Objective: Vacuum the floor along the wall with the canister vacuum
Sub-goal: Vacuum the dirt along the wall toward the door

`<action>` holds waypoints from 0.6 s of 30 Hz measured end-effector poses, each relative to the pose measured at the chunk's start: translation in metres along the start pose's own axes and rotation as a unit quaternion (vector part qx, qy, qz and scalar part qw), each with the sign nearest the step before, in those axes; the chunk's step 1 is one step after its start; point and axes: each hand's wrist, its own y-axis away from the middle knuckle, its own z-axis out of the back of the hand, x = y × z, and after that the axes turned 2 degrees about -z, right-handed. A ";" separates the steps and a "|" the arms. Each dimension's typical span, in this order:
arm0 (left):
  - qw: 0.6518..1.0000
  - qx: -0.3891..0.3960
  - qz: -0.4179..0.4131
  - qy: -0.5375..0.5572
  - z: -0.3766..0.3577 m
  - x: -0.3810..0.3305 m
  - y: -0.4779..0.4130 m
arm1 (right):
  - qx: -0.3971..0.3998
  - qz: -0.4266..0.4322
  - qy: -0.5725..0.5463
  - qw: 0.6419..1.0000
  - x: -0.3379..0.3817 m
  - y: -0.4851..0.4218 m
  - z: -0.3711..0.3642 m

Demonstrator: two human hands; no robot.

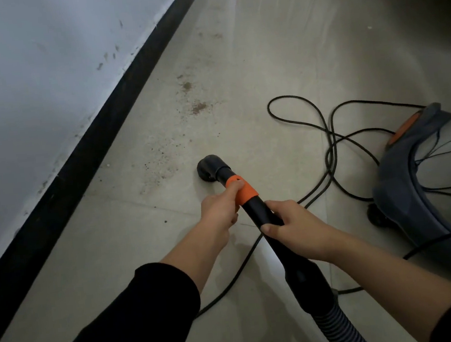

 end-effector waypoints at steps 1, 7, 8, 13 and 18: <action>1.000 0.002 0.004 0.000 0.004 0.000 0.003 | 0.008 0.003 0.002 1.000 0.003 0.003 -0.001; 0.999 0.001 0.028 0.023 0.038 0.011 0.025 | 0.064 0.017 0.019 0.998 0.014 0.019 -0.014; 0.999 -0.001 0.034 0.027 0.045 0.014 0.028 | 0.076 0.019 0.020 0.997 0.016 0.021 -0.016; 0.998 -0.007 0.051 0.048 0.074 0.023 0.043 | 0.114 0.027 0.045 0.992 0.028 0.030 -0.028; 0.996 -0.018 0.051 0.076 0.091 0.024 0.049 | 0.131 0.037 0.052 0.989 0.040 0.032 -0.040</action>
